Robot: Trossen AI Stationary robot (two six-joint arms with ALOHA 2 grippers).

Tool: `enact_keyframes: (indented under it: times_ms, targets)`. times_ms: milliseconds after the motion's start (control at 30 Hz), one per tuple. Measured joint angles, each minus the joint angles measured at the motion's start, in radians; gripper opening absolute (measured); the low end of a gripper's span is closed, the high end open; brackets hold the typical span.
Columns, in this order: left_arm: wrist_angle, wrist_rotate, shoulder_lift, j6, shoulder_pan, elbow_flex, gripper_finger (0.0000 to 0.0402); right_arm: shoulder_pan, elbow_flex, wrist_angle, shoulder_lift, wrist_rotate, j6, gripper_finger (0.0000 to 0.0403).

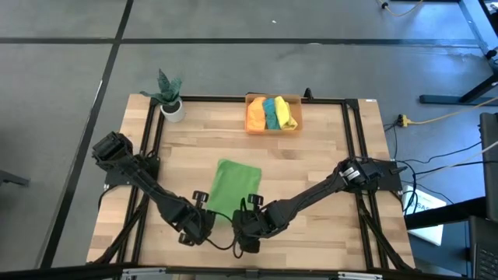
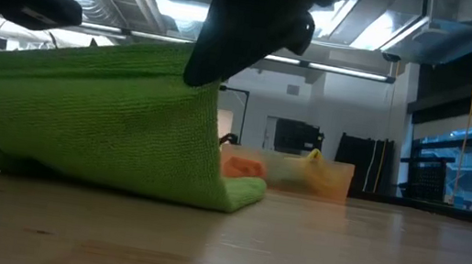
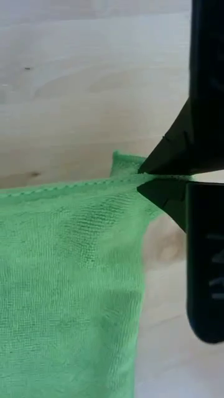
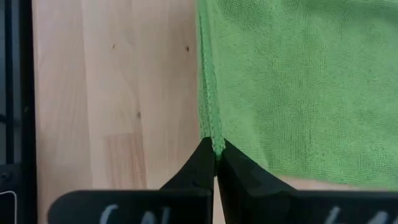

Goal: Roll microfiber towels into tight, uniform cylinder then place into a basket
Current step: Roll the green microfiber towel

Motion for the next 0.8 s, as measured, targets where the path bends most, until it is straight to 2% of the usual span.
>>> enact_keyframes:
  times_ms: [133,533,800]
  targets:
    - [-0.009,-0.023,0.000,0.022,0.019,-0.001,0.0000,0.005,0.000,-0.004,0.000,0.005,0.008,0.0008]
    - [-0.017,-0.148,0.000,0.028,0.047,-0.003,0.0000,0.012,-0.001,-0.115,0.000,0.179,0.160,0.0008]
    - [0.024,-0.166,0.001,0.065,0.055,-0.004,0.0000,0.012,-0.002,-0.130,0.015,0.182,0.188,0.0008]
